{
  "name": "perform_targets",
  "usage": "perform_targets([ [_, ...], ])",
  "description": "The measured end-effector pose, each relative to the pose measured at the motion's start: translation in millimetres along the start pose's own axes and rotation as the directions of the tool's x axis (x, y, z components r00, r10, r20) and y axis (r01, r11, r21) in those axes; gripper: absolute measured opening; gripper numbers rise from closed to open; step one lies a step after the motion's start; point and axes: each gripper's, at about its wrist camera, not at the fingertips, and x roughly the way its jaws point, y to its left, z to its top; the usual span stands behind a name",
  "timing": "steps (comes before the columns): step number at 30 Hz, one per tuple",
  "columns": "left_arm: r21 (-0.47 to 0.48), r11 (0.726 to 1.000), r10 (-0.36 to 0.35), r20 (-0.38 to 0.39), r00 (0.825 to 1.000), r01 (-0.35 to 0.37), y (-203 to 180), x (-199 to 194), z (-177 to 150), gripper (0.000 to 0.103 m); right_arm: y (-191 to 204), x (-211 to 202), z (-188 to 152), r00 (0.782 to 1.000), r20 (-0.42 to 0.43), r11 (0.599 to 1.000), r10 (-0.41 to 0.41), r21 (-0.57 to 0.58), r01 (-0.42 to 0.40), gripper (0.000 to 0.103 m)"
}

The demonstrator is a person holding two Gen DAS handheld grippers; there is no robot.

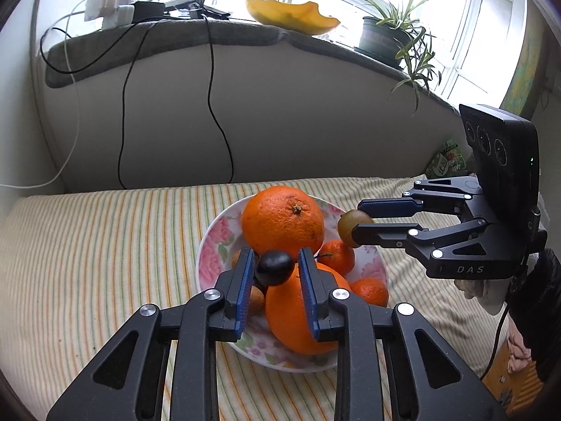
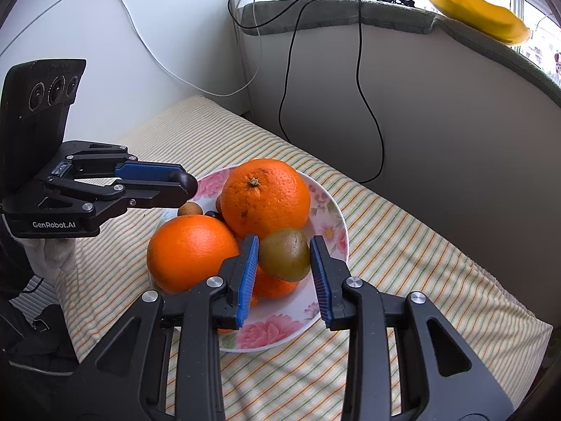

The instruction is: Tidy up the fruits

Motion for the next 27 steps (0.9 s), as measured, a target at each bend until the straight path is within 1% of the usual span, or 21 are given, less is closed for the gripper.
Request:
perform_targets([
  [2, 0.002, 1.000, 0.000, 0.002, 1.000, 0.000, -0.8, -0.7, 0.2, 0.026, 0.5, -1.9, 0.0, 1.000, 0.007, 1.000, 0.002, 0.000, -0.002, 0.039],
  [4, 0.006, 1.000, -0.002, 0.002, 1.000, 0.002, -1.7, -1.1, 0.4, 0.027, 1.2, -3.3, -0.3, 1.000, 0.010, 1.000, 0.004, -0.002, -0.004, 0.042],
  [6, 0.011, 1.000, -0.003, 0.002, 1.000, 0.003, -3.1, -1.2, 0.3, 0.036, 2.0, -3.9, 0.0, 1.000, 0.010, 1.000, -0.001, -0.007, 0.001, 0.046],
  [7, 0.013, 1.000, -0.002, 0.003, 1.000, 0.002, -3.7, -1.7, 0.1, 0.041, 2.7, -4.4, 0.2, 1.000, 0.012, 1.000, -0.003, -0.010, 0.004, 0.052],
  [8, 0.014, 1.000, -0.004, 0.004, 1.000, 0.004, -4.3, -2.0, 0.0, 0.042, 3.3, -5.3, 0.2, 1.000, 0.014, 1.000, -0.006, -0.011, 0.006, 0.056],
  [10, 0.016, 1.000, -0.001, 0.005, 1.000, 0.001, -4.4, -2.9, 0.2, 0.042, 4.7, -7.1, 0.2, 1.000, 0.019, 1.000, -0.004, -0.015, 0.005, 0.060],
  [12, 0.015, 1.000, 0.002, 0.007, 1.000, -0.002, -4.2, -4.0, 0.2, 0.045, 5.7, -8.5, 0.5, 1.000, 0.021, 1.000, -0.006, -0.017, 0.006, 0.062],
  [14, 0.015, 1.000, 0.005, 0.011, 1.000, -0.005, -4.3, -5.3, 0.3, 0.048, 7.2, -9.4, 0.5, 1.000, 0.022, 1.000, -0.009, -0.021, 0.009, 0.066],
  [17, 0.018, 1.000, 0.006, 0.015, 1.000, -0.007, -5.0, -6.9, 0.8, 0.049, 8.5, -12.5, -1.7, 1.000, 0.023, 1.000, -0.008, -0.029, 0.009, 0.067],
  [19, 0.019, 1.000, 0.010, 0.019, 1.000, -0.010, -6.1, -8.2, 0.4, 0.055, 9.8, -13.9, -2.8, 1.000, 0.022, 0.999, -0.011, -0.034, 0.011, 0.067],
  [21, 0.021, 1.000, 0.011, 0.023, 1.000, -0.012, -6.7, -9.4, 0.0, 0.057, 11.7, -14.6, -3.2, 1.000, 0.022, 0.999, -0.015, -0.036, 0.016, 0.067],
  [23, 0.024, 1.000, 0.017, 0.026, 1.000, -0.017, -7.1, -10.5, -1.0, 0.065, 12.3, -15.5, -3.8, 1.000, 0.020, 0.999, -0.022, -0.039, 0.022, 0.068],
  [25, 0.026, 0.999, 0.027, 0.032, 0.999, -0.027, -7.6, -11.9, -1.8, 0.069, 13.2, -17.2, -4.9, 0.999, 0.021, 0.999, -0.029, -0.040, 0.030, 0.069],
  [27, 0.025, 0.999, 0.034, 0.033, 0.999, -0.034, -7.1, -12.6, -2.4, 0.070, 14.0, -19.2, -5.9, 0.999, 0.024, 0.999, -0.035, -0.039, 0.036, 0.069],
])
